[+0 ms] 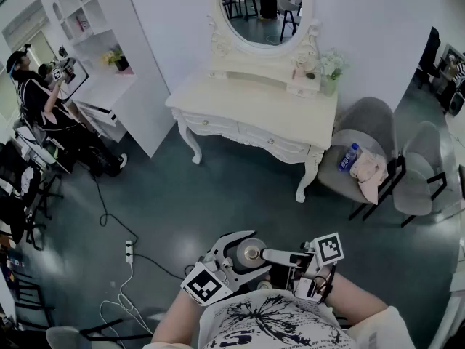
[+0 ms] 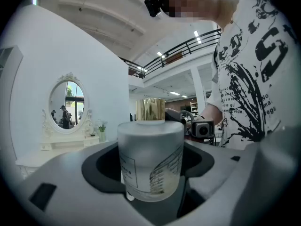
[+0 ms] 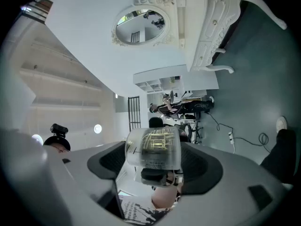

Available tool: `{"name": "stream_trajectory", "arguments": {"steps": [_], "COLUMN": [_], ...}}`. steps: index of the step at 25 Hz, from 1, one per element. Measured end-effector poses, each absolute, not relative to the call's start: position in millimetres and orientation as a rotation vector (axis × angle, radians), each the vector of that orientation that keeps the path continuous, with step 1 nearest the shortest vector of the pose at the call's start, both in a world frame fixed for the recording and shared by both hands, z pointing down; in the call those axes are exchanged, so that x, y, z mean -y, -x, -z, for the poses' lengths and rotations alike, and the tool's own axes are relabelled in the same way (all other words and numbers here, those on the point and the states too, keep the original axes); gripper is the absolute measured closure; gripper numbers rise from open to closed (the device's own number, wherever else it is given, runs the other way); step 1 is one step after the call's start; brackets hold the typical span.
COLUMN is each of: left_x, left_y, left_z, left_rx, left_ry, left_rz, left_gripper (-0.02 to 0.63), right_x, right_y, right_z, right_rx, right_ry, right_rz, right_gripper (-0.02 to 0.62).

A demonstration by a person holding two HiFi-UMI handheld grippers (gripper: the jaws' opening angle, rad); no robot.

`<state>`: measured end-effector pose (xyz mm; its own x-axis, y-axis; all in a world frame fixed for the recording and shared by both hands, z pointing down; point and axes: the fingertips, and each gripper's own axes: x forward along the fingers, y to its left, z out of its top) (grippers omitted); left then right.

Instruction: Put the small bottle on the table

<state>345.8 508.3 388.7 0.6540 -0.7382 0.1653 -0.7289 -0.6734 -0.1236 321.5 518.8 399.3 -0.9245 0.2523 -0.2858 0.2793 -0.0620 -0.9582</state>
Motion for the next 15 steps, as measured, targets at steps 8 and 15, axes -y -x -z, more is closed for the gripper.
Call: {"name": "stream_trajectory", "arguments": {"steps": [8, 15], "left_x": [-507.5, -504.7], "left_y": [-347.7, -349.6], "left_z": [-388.0, -384.7], "left_rx": [-1.254, -1.209], "left_ry": [2.824, 2.822], "left_rz": [0.287, 0.293], "left_gripper": [0.256, 0.256], "right_x": [-518.6, -516.1], "right_y": [-322.9, -323.4], "right_z": [-398.9, -394.8], "right_rx": [-2.140, -2.157], "right_ry": [-0.605, -0.629], "right_rz": [2.197, 2.170], "right_gripper": [0.227, 0.227]}}
